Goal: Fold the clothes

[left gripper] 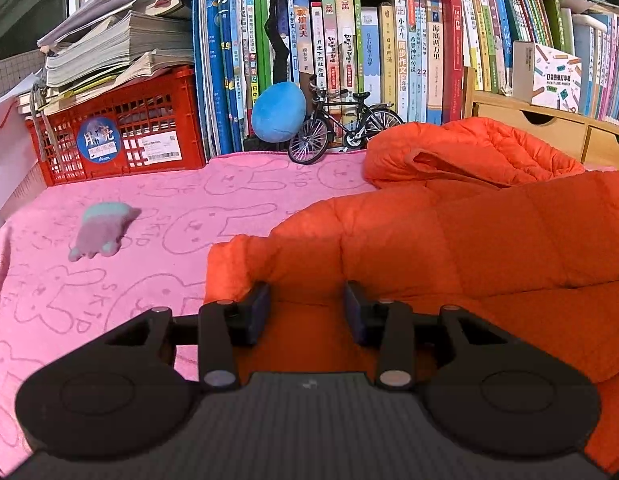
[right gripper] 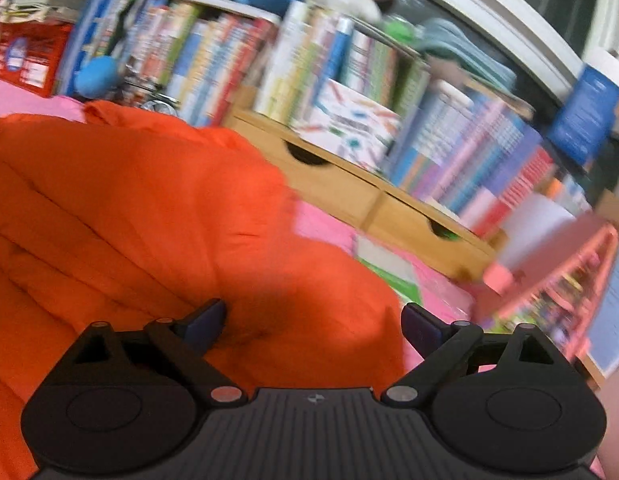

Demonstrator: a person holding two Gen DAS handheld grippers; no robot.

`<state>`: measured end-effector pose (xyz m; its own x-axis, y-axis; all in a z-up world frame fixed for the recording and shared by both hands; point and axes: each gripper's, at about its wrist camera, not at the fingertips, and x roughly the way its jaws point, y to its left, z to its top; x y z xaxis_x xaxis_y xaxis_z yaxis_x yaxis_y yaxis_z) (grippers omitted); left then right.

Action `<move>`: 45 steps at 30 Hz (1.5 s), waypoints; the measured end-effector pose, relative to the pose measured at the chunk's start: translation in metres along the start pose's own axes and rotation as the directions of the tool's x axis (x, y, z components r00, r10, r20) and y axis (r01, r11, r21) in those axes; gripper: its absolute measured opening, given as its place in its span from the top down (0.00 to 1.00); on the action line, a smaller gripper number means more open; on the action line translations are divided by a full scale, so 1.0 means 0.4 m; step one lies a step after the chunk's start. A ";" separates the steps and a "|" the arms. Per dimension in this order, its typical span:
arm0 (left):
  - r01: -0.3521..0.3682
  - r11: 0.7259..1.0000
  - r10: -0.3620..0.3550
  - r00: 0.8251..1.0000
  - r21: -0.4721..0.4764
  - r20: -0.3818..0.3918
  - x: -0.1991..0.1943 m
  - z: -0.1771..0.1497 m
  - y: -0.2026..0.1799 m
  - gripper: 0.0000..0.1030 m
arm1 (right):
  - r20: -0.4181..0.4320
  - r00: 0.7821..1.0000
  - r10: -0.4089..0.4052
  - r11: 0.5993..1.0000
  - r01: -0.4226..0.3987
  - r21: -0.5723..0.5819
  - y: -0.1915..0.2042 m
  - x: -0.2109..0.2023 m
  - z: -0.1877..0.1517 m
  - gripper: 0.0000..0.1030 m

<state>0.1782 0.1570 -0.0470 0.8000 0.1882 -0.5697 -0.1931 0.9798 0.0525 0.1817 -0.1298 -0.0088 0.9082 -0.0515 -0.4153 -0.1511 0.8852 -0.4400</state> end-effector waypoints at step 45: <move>-0.039 0.972 0.046 0.999 -0.230 0.026 0.014 0.007 0.106 0.36 | 0.100 0.972 0.214 0.868 -0.236 0.437 -0.075 -0.051 0.045 0.34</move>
<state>0.1759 0.1996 -0.0458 0.8050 0.2347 -0.5449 -0.3495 0.9297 -0.1160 0.1747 -0.1470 0.0271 0.8893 0.1860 -0.4179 -0.1754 0.9824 0.0641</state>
